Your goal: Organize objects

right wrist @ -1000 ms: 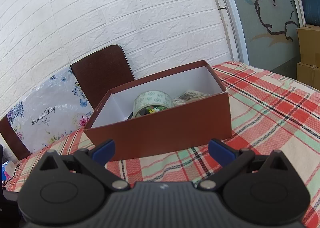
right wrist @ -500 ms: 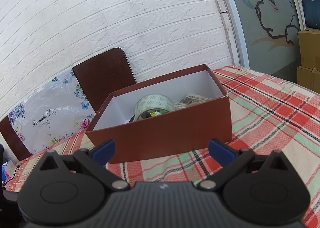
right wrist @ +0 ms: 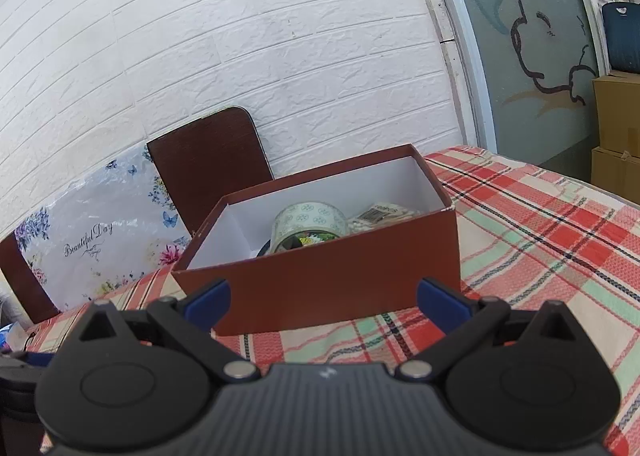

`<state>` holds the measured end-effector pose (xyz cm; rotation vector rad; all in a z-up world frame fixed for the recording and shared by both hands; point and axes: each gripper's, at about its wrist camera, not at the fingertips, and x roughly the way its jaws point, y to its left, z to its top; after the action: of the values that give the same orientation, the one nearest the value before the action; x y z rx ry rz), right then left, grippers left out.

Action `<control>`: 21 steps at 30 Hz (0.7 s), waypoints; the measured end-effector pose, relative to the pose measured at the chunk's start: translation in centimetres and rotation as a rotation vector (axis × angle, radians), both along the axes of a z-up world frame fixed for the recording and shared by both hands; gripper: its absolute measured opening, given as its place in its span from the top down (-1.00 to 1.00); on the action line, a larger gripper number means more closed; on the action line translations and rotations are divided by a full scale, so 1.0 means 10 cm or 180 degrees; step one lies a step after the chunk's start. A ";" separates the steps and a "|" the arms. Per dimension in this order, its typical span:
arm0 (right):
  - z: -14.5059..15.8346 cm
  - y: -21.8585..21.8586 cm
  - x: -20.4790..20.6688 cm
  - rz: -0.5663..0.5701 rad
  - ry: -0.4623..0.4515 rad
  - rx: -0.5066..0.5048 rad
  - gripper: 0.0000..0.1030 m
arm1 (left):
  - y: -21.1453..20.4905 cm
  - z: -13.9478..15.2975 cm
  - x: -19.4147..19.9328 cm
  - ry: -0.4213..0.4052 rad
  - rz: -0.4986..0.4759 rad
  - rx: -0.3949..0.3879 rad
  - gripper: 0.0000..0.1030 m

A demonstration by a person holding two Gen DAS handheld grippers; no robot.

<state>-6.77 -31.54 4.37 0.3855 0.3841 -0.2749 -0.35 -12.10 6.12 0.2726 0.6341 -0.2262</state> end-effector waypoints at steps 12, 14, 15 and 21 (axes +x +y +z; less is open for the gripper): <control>0.00 0.01 -0.02 0.0006 -0.0005 -0.0002 -1.00 | 0.03 0.04 -0.01 0.0107 0.0019 -0.0147 -1.00; 0.01 0.01 -0.03 0.0013 -0.0007 -0.0003 -1.00 | 0.03 0.04 -0.02 0.0111 0.0022 -0.0145 -1.00; 0.01 0.02 -0.03 0.0015 -0.0008 -0.0012 -1.00 | 0.03 0.04 -0.02 0.0124 0.0018 -0.0148 -1.00; 0.00 0.03 -0.03 0.0035 0.0016 -0.0015 -1.00 | 0.03 0.01 0.00 0.0229 -0.0005 -0.0138 -1.00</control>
<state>-7.11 -31.21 4.39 0.3778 0.3904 -0.2660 -0.38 -11.78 6.25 0.2239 0.6993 -0.2519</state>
